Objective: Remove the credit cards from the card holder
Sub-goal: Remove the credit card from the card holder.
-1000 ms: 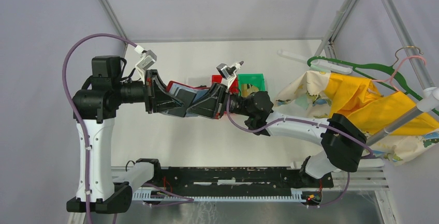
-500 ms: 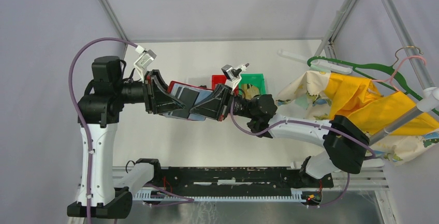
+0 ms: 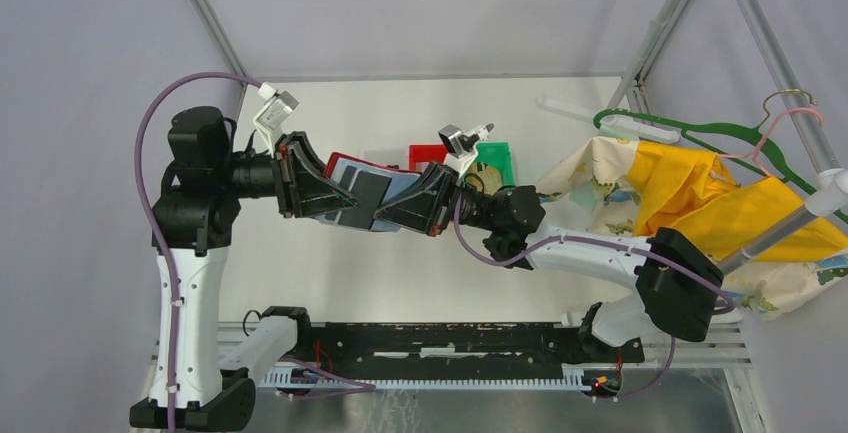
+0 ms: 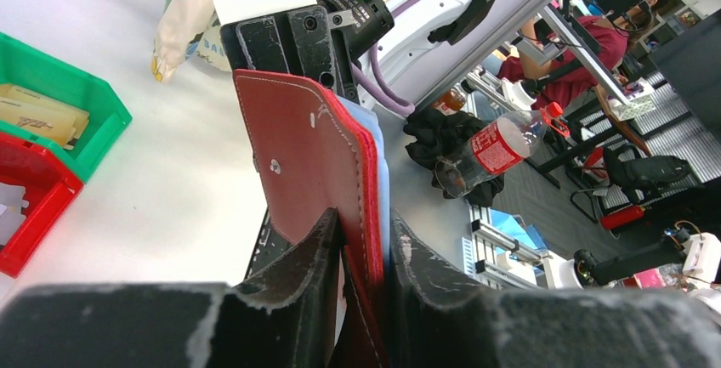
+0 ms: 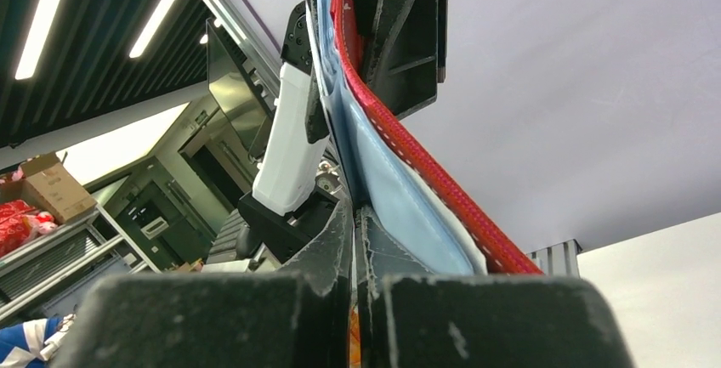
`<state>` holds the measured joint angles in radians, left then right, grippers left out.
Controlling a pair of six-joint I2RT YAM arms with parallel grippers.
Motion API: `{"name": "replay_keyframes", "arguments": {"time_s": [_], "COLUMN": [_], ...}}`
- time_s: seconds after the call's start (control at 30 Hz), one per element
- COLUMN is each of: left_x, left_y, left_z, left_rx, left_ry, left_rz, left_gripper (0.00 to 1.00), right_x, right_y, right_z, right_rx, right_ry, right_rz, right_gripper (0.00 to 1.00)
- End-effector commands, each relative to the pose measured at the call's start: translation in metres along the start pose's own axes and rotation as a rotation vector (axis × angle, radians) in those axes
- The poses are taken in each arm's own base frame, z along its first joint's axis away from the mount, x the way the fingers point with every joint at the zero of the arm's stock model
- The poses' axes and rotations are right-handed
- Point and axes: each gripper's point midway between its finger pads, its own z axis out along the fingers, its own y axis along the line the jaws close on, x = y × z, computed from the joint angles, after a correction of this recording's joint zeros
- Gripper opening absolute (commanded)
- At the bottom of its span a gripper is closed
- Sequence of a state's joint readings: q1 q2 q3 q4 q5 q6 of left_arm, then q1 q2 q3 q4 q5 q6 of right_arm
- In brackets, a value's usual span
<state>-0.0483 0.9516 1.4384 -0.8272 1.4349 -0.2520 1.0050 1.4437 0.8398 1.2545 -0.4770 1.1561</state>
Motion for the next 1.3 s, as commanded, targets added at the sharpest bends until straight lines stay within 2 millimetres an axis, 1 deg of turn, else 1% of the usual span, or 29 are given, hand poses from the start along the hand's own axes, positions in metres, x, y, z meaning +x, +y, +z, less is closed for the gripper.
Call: {"name": "replay_keyframes", "arguments": {"time_s": [0.0, 0.1, 0.13, 0.2, 0.27, 0.47, 0.53, 0.63, 0.7, 0.8, 0.97, 1.1, 1.27], "left_x": [-0.001, -0.001, 0.0, 0.0, 0.0, 0.001, 0.0, 0.0, -0.001, -0.003, -0.008, -0.009, -0.011], "left_y": [-0.024, -0.025, -0.026, -0.028, -0.028, -0.028, -0.026, -0.026, -0.029, -0.031, -0.032, -0.033, -0.036], "left_z": [-0.002, -0.002, -0.002, -0.002, -0.002, -0.002, -0.002, -0.002, -0.002, -0.003, -0.003, -0.003, -0.003], "left_rx": [0.073, 0.072, 0.073, 0.075, 0.075, 0.065, 0.06, 0.061, 0.064, 0.065, 0.066, 0.067, 0.069], "left_ry": [0.013, 0.013, 0.013, 0.013, 0.013, 0.009, 0.007, 0.007, 0.008, 0.007, 0.006, 0.006, 0.006], "left_rz": [0.037, 0.033, 0.036, 0.042, 0.045, 0.05, 0.052, 0.05, 0.057, 0.068, 0.073, 0.073, 0.078], "left_gripper": [0.27, 0.23, 0.23, 0.23, 0.23, 0.23, 0.23, 0.22, 0.22, 0.22, 0.24, 0.28, 0.28], "right_x": [-0.009, -0.012, -0.013, -0.017, -0.021, -0.031, -0.034, -0.036, -0.037, -0.035, -0.028, -0.025, -0.024], "right_y": [0.003, 0.003, 0.003, 0.003, 0.004, 0.011, 0.014, 0.019, 0.021, 0.023, 0.024, 0.021, 0.018], "right_z": [-0.001, 0.0, 0.001, 0.003, 0.007, 0.019, 0.021, 0.023, 0.02, 0.012, -0.001, -0.006, -0.007], "right_rx": [0.004, 0.002, 0.003, 0.003, 0.0, -0.031, -0.04, -0.053, -0.057, -0.061, -0.067, -0.063, -0.052], "right_ry": [-0.018, -0.022, -0.025, -0.031, -0.035, -0.04, -0.041, -0.039, -0.042, -0.047, -0.049, -0.056, -0.053], "right_rz": [-0.035, -0.033, -0.032, -0.036, -0.041, -0.052, -0.058, -0.064, -0.071, -0.077, -0.067, -0.054, -0.052], "right_gripper": [0.06, 0.31, 0.36, 0.39, 0.39, 0.36, 0.32, 0.19, 0.1, 0.01, 0.0, 0.0, 0.0]}}
